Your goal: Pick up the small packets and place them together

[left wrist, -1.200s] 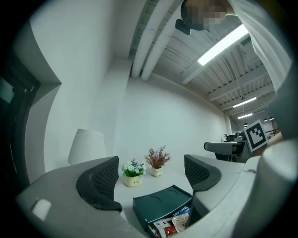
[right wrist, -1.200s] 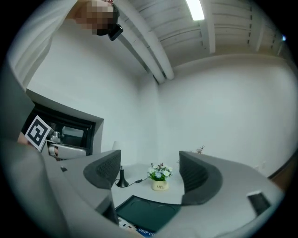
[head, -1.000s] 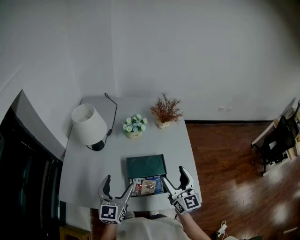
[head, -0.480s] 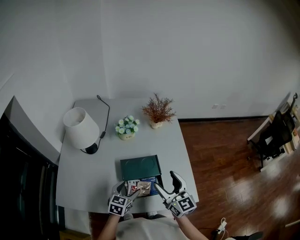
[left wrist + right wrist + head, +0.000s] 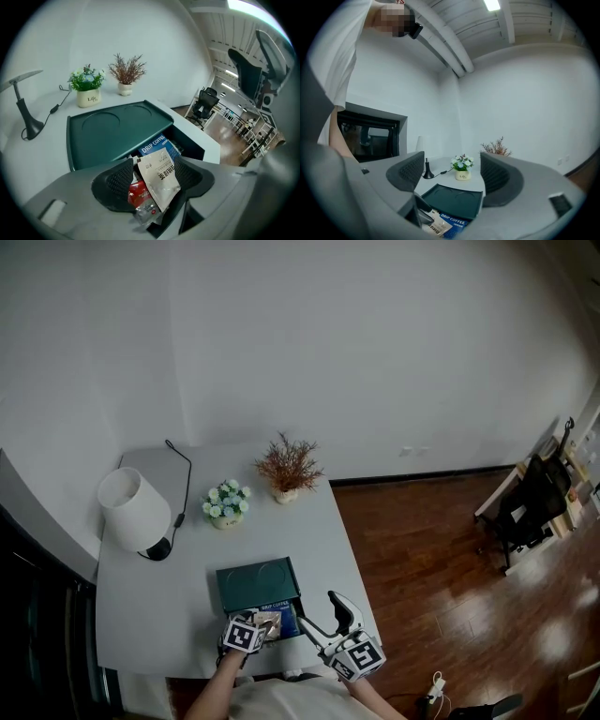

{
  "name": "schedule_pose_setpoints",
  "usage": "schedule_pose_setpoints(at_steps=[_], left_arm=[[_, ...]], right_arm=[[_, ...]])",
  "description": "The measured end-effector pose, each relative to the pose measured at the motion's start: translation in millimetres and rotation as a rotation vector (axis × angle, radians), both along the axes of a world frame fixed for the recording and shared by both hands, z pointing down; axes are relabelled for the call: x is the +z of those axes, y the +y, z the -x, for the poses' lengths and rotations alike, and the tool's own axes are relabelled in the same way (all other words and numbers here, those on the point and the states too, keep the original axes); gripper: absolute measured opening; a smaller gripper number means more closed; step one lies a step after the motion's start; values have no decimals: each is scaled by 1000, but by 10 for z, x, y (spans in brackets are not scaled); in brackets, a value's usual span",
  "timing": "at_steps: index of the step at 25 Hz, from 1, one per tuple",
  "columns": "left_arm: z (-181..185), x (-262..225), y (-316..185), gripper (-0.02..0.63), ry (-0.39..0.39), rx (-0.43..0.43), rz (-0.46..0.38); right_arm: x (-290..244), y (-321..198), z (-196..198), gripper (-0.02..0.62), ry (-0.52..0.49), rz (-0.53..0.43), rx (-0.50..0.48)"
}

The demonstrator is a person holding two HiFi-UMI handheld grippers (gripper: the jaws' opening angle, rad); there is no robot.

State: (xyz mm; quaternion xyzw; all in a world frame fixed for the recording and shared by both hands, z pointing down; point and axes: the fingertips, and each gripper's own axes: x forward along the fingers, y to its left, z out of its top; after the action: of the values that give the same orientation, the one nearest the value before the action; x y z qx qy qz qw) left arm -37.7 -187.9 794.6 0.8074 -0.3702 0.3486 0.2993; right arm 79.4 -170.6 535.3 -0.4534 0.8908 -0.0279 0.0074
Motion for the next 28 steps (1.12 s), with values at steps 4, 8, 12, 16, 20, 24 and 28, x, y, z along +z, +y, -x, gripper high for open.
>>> schedule_pose_setpoints(at_steps=[4, 8, 12, 16, 20, 24, 28], left_arm=[[20, 130, -17, 234, -50, -7, 35], [35, 84, -18, 89, -109, -17, 19], [26, 51, 39, 5, -86, -8, -15], [36, -214, 165, 5, 5, -30, -35], [140, -625, 261, 5, 86, -68, -93], [342, -1022, 200, 5, 173, -137, -158], [572, -1302, -29, 5, 225, -185, -211]], right_arm=[[-3, -64, -100, 367, 0, 1, 18], [-7, -113, -132, 367, 0, 4, 20], [20, -132, -94, 367, -14, 19, 9], [51, -139, 0, 367, -26, 26, -16], [77, -143, 82, 367, -35, 36, -34], [96, -171, 130, 367, -45, 44, -43], [95, -187, 216, 367, -48, 41, -64]])
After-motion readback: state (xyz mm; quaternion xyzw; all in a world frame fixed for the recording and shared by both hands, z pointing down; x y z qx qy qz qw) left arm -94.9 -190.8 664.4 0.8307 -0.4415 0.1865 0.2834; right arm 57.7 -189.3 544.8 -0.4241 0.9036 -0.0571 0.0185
